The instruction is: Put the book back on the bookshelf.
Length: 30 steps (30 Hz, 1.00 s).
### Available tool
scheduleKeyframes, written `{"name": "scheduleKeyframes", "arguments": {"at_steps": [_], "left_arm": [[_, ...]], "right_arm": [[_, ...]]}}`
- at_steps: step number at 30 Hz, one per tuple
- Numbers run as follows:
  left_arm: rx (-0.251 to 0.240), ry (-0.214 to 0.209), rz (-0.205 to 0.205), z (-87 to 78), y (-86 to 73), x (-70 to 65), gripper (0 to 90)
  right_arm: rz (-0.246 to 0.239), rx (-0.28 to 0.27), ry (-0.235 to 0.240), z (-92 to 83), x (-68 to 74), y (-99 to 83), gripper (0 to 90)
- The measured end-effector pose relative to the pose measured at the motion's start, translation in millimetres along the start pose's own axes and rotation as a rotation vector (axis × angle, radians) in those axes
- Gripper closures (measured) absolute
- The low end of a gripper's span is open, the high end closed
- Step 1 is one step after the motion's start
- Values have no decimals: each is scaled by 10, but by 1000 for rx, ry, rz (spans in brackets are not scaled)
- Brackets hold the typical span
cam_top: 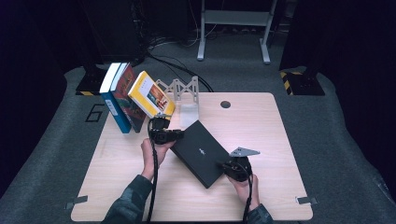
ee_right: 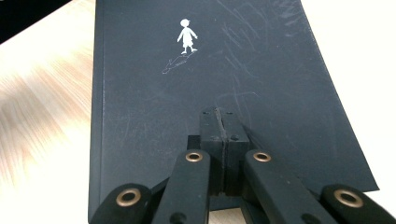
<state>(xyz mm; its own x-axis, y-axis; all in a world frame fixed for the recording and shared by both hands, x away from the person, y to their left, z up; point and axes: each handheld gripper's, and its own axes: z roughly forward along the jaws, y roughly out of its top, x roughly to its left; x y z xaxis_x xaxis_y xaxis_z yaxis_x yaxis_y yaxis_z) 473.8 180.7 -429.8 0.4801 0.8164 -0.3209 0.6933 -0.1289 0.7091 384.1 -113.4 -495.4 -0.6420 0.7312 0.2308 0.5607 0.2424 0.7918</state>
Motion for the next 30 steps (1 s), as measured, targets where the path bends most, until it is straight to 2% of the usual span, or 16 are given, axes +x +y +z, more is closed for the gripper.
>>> {"name": "scheduleKeyframes", "arguments": {"at_steps": [8,10,13,14,18,21,24,25,26,30], "left_arm": [[-12,8,30,-62,79,-40,761],[-15,6,29,-72,95,-42,761],[-15,12,40,-94,129,-60,761],[-13,16,52,-108,145,-67,761],[-27,24,84,-154,212,-136,764],[-14,39,114,-182,249,-190,763],[-14,44,124,-196,265,-212,763],[-8,56,145,-205,272,-211,763],[-9,59,154,-210,275,-206,763],[-19,58,145,-240,291,-207,763]], "right_arm": [[10,-8,7,33,17,19,900],[-3,-12,7,45,11,24,900],[9,-14,9,60,23,31,900],[-5,-20,9,69,20,35,900],[7,-23,16,95,32,52,900],[1,-25,15,103,40,57,900],[10,-31,25,113,38,58,900],[-5,-32,15,116,38,61,900],[1,-32,14,123,46,64,900],[-4,-31,16,154,54,89,900]]}}
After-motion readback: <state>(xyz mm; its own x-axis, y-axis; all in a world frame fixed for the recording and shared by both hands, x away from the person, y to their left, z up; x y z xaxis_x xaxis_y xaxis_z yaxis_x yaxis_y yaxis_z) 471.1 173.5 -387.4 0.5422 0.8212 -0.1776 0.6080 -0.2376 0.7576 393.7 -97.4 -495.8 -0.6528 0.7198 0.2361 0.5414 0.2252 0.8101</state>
